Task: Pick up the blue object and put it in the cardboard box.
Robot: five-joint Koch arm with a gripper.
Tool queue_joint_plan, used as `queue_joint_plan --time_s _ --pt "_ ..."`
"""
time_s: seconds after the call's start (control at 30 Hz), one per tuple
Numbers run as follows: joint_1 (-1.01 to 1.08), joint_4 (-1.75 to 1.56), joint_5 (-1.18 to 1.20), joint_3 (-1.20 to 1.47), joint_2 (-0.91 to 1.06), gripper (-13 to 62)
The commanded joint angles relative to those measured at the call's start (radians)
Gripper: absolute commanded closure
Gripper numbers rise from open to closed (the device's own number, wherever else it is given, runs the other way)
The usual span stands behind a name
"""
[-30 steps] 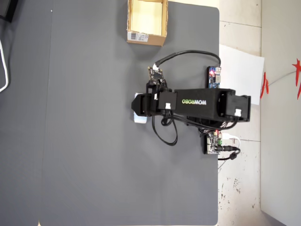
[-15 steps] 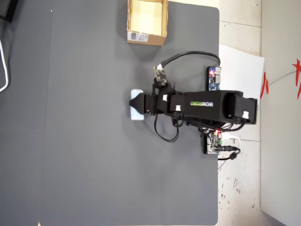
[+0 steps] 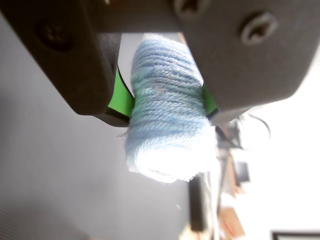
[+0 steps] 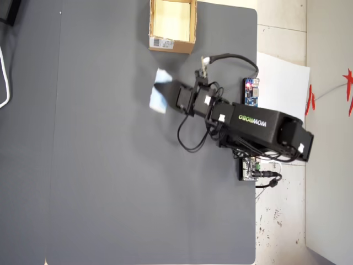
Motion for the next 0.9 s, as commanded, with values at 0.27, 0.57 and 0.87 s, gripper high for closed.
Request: queue_joint_plan --time_s 0.27,0.57,0.87 --pt "0.245 0.193 -0.153 -0.396 -0.009 29.4" --pt "0.442 0.376 -0.183 -0.591 -0.181 29.4" --pt "0.549 0.385 -0.183 -0.649 -0.325 18.5"
